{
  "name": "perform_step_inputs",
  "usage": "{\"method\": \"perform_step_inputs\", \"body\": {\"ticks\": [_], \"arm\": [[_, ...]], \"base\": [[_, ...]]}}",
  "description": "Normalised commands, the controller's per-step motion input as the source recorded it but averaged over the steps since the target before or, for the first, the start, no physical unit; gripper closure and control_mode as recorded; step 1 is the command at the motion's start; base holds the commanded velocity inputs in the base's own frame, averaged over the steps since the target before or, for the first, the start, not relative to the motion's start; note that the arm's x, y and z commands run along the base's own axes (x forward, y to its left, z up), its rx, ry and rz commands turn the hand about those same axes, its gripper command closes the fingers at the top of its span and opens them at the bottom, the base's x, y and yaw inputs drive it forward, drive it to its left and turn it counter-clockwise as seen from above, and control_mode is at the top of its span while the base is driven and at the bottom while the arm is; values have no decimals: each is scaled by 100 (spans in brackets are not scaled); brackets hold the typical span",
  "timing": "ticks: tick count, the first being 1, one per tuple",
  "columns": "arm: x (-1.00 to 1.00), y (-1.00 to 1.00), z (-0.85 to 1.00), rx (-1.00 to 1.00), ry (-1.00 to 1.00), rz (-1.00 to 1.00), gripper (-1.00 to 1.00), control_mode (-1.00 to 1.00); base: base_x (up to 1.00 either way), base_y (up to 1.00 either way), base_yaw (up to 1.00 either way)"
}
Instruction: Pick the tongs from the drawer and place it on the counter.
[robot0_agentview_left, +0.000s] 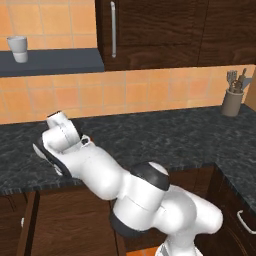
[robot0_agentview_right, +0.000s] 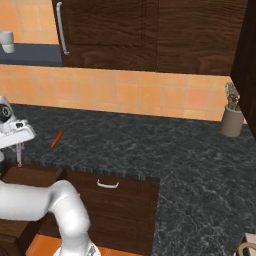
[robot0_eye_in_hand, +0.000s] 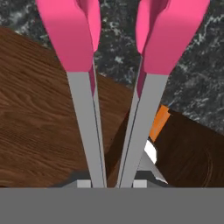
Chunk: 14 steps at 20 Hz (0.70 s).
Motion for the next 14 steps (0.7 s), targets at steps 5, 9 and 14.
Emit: {"method": "perform_step_inputs", "body": {"ticks": [5, 9, 14], "arm": [[76, 4, -29, -6, 3, 0, 100, -100], [100, 11, -24, -4, 0, -1, 100, -100], [100, 39, -52, -10, 0, -2, -100, -100]], "base": [[0, 0, 0], [0, 0, 0], [0, 0, 0]]}}
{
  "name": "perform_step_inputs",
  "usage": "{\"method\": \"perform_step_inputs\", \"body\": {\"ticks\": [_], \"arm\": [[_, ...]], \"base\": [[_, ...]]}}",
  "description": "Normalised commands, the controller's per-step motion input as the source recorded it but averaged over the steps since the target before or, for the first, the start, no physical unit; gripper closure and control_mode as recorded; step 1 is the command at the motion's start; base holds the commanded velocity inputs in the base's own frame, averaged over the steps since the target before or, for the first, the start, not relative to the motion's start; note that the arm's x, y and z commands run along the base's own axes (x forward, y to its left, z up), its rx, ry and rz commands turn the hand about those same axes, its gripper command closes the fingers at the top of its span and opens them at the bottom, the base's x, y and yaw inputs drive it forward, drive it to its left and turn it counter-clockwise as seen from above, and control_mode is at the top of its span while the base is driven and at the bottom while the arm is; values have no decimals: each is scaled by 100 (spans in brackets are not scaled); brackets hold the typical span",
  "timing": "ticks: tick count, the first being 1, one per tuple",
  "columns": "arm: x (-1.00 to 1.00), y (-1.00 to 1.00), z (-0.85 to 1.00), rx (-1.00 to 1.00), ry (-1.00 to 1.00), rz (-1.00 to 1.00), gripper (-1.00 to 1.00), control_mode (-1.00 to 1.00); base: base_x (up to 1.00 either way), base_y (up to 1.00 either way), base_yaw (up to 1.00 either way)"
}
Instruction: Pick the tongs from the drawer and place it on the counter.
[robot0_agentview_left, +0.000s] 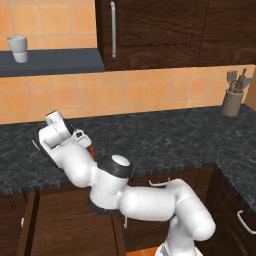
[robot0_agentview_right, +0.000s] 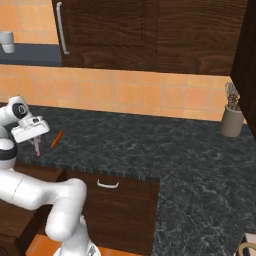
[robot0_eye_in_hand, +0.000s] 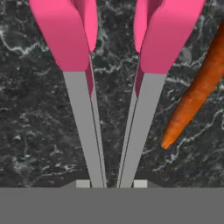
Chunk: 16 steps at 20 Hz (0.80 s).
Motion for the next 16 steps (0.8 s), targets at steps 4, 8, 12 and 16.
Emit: {"method": "perform_step_inputs", "body": {"ticks": [4, 8, 12, 16], "arm": [[-5, 38, -1, -5, -3, 0, -100, -100], [-100, 1, 29, 0, -27, 0, -100, -100], [-100, -41, -2, 0, -32, 0, -100, -100], [-100, -95, -28, 0, -35, 0, -100, -100]], "base": [[0, 0, 0], [0, 0, 0], [0, 0, 0], [0, 0, 0]]}}
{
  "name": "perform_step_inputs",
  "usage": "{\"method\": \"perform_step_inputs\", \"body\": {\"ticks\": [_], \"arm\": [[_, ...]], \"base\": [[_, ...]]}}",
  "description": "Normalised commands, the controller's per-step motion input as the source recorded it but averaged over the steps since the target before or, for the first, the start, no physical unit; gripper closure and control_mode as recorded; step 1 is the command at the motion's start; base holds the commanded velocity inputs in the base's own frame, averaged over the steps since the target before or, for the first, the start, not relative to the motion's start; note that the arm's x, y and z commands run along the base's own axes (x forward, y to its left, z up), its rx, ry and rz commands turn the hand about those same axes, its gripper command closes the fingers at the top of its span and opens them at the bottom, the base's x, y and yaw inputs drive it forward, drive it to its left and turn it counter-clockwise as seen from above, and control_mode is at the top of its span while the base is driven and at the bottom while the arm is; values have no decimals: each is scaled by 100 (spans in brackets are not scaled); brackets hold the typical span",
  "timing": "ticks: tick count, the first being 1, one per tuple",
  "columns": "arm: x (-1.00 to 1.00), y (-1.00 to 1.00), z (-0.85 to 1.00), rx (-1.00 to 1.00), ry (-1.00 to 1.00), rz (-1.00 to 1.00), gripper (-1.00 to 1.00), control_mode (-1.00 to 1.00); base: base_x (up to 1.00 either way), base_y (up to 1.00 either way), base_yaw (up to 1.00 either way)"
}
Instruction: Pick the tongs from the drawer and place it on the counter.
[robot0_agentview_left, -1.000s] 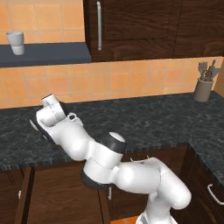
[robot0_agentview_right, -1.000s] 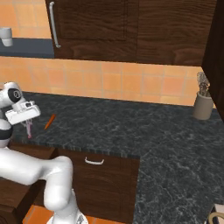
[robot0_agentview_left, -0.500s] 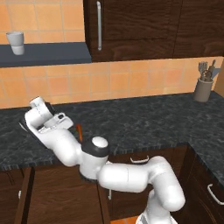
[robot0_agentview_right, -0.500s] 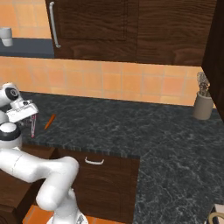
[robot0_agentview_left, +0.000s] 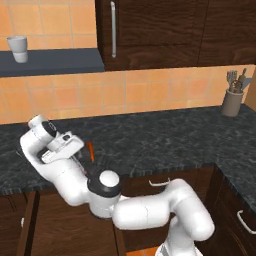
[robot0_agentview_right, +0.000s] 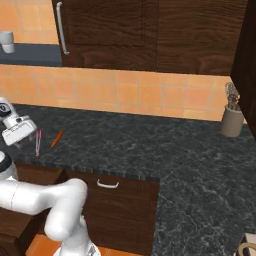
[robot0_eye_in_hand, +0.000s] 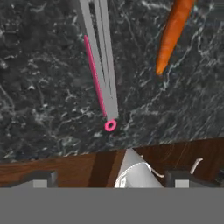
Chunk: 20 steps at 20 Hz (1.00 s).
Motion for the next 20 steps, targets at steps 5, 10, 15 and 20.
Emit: {"method": "perform_step_inputs", "body": {"ticks": [5, 10, 15, 20], "arm": [[-100, -100, -15, 0, -39, 0, -100, -100], [-100, -100, 78, 22, -50, 0, -100, -100], [-100, -100, 100, 22, -60, 0, -100, -100], [-70, -69, 59, 17, -44, -7, -100, -100]], "base": [[0, 0, 0], [0, 0, 0], [0, 0, 0], [0, 0, 0]]}}
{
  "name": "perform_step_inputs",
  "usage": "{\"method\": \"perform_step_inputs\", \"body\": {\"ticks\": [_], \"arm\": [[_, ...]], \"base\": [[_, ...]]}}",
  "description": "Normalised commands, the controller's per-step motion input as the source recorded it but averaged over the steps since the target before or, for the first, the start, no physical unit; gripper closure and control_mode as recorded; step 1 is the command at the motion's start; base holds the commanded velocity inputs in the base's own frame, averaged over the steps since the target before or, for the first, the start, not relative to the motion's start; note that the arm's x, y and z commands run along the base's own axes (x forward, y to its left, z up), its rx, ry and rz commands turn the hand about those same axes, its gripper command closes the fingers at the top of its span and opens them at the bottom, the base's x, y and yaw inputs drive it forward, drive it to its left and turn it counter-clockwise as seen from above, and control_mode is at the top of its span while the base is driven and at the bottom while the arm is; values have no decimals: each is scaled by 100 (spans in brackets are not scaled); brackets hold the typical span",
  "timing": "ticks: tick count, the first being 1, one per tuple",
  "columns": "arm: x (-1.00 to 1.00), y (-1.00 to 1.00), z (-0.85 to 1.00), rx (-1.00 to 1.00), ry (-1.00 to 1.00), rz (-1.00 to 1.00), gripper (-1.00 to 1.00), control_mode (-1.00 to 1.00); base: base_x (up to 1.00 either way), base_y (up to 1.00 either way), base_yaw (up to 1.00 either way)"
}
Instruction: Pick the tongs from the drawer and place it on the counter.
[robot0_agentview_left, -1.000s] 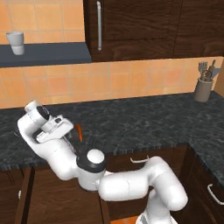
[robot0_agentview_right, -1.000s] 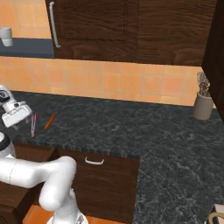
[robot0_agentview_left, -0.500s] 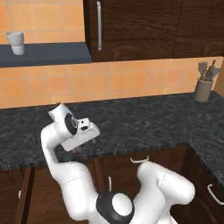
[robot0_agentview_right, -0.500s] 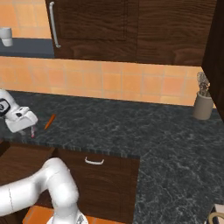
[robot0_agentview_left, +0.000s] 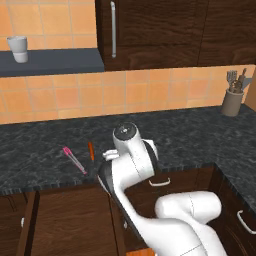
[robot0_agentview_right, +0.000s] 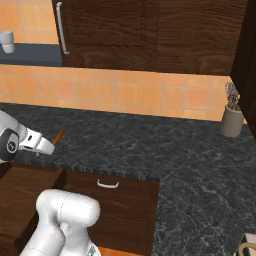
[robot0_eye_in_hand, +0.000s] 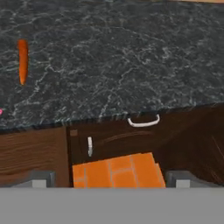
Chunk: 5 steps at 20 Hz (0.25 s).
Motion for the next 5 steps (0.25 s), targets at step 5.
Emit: {"method": "perform_step_inputs", "body": {"ticks": [5], "arm": [[-8, -1, 0, -1, -3, 0, -100, -100]], "base": [[0, 0, 0]]}}
